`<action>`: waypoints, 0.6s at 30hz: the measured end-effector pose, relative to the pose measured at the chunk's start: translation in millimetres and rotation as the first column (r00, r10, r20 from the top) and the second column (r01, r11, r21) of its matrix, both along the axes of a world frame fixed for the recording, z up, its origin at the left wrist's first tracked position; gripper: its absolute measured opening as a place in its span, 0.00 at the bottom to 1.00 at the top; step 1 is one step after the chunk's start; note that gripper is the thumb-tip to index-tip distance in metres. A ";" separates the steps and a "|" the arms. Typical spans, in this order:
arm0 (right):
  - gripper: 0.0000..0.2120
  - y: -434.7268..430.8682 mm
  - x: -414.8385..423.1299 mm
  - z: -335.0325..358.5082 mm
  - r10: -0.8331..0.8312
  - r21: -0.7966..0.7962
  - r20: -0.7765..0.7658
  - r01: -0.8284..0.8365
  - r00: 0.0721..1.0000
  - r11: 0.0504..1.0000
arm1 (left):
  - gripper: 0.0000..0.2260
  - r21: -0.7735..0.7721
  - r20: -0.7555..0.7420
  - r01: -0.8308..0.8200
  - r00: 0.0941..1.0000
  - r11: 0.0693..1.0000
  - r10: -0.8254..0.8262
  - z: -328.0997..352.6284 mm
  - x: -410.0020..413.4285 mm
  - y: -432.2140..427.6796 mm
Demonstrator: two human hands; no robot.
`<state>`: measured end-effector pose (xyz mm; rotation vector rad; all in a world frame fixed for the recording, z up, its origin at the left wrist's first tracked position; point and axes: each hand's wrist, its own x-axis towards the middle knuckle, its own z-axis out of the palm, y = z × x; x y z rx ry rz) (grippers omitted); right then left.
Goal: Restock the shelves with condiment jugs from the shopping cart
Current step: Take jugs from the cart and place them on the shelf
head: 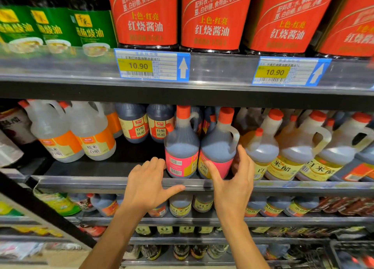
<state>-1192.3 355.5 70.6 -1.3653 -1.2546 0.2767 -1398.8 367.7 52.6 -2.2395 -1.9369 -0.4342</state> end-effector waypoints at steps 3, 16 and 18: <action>0.34 -2.0 0.9 -6.8 -0.008 0.041 -0.019 0.009 1.000 0.999 | 0.34 -0.043 0.124 -0.044 0.991 0.998 0.049 9.8 6.5 -2.2; 0.25 -1.7 8.6 -12.0 0.015 -0.032 -0.252 -0.024 0.968 0.999 | 0.32 -0.209 0.515 -0.016 0.848 0.978 0.124 26.5 14.7 5.4; 0.25 -2.3 8.4 -11.5 0.007 -0.031 -0.243 -0.015 0.970 0.999 | 0.32 -0.210 0.508 -0.013 0.853 0.978 0.121 26.3 15.2 5.4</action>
